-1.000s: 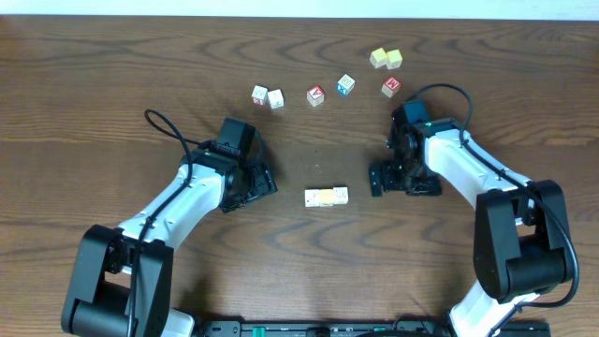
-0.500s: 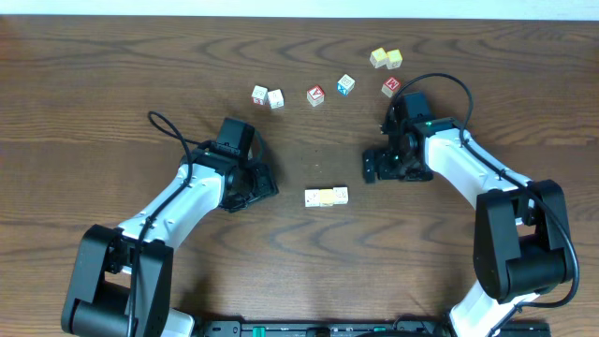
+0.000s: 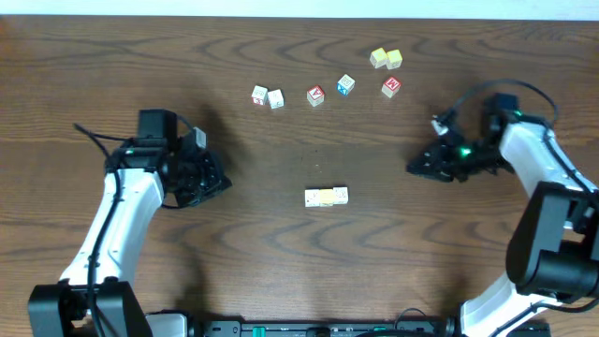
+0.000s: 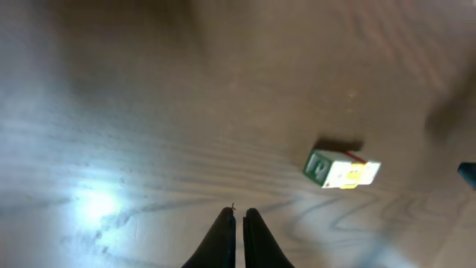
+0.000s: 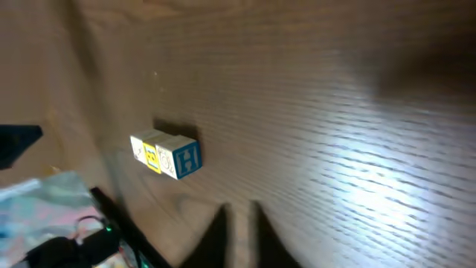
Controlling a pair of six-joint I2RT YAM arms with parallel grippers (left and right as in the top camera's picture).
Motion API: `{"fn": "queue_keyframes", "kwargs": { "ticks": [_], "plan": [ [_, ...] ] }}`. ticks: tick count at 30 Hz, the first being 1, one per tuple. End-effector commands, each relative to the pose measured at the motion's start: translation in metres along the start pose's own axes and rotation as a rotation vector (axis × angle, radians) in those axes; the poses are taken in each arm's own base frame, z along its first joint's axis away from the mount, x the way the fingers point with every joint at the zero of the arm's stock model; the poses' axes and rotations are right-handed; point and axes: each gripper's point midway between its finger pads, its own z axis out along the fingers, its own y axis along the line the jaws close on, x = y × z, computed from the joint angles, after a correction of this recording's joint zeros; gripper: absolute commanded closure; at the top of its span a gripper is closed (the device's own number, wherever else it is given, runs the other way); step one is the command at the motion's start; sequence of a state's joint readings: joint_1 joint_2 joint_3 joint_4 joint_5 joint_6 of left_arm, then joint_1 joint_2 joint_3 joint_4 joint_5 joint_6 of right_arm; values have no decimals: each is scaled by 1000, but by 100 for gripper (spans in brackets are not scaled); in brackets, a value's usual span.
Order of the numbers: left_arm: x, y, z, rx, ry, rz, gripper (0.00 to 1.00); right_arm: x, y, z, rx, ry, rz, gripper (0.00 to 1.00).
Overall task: Lift 3 blocks
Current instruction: 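Swing both grippers sideways and lower them to the row's ends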
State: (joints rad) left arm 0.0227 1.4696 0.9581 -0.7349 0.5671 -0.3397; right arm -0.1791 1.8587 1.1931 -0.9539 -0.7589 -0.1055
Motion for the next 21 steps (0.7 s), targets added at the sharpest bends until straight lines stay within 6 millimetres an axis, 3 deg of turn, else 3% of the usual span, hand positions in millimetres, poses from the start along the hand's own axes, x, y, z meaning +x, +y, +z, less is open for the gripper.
{"fn": "queue_keyframes", "kwargs": {
  "ticks": [1,4,7,15,21],
  "plan": [
    [15,-15,22,137,95,72,93,12,20,9,-225,-39,-48,99],
    [28,-38,47,322,204,80,93,19,30,27,-351,-69,-55,99],
    [32,-60,59,520,277,132,93,24,29,44,-367,-72,-14,99],
    [30,-53,73,501,285,123,93,33,44,74,-379,-36,-64,99],
    [54,-44,86,415,342,121,93,35,36,93,-361,1,-12,99]
  ]
}}
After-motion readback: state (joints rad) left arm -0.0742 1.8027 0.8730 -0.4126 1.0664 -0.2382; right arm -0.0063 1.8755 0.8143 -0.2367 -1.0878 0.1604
